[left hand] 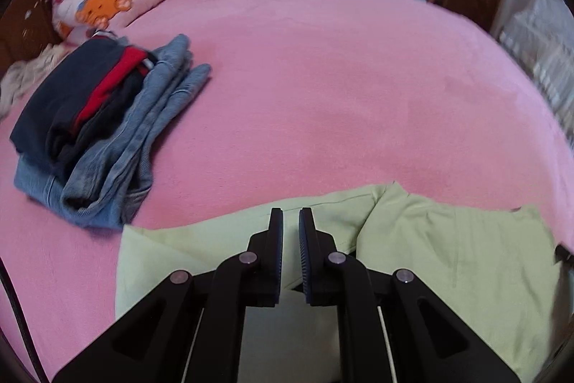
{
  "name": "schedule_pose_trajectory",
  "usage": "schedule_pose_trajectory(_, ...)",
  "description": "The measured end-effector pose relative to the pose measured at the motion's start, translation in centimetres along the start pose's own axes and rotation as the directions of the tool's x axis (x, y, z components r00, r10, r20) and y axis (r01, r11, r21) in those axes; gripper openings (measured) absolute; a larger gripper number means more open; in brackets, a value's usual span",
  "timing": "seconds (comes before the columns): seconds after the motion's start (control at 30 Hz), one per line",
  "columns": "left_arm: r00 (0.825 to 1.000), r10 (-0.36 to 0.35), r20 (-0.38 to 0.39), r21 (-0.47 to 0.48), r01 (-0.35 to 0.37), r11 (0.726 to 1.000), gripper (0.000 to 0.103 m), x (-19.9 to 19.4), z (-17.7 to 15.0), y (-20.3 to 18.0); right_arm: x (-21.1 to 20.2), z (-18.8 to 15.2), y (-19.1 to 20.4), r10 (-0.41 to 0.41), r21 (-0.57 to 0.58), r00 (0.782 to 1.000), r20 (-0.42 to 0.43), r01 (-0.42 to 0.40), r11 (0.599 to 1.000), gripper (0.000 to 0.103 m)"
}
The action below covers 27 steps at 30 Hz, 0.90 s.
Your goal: Fold large clothes
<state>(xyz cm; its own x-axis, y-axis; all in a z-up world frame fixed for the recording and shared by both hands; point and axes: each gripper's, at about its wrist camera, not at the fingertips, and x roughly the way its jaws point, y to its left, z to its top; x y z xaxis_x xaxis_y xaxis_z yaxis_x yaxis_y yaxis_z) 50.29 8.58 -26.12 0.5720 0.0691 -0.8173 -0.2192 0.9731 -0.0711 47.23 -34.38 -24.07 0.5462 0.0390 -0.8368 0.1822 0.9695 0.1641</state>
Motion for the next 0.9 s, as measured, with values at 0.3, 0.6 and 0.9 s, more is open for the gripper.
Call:
schedule_pose_trajectory(0.3,0.996,-0.085,0.011,0.022,0.085,0.996,0.011,-6.6,-3.5,-0.1,-5.9,-3.6,0.4,0.042,0.111,0.998,0.051,-0.047,0.993,0.0)
schedule_pose_trajectory(0.6,0.978,-0.14,-0.154,0.158,0.164,0.974,0.012,-12.4,-11.2,-2.8,-12.4,-11.8,2.5,0.123,0.049,0.992,-0.042,-0.121,0.991,0.002)
schedule_pose_trajectory(0.9,0.976,-0.115,-0.185,0.162,0.145,0.976,0.02,-21.1,-16.8,-2.7,-20.9,-17.6,1.8,0.139,0.027,0.988,-0.068,-0.138,0.99,0.002)
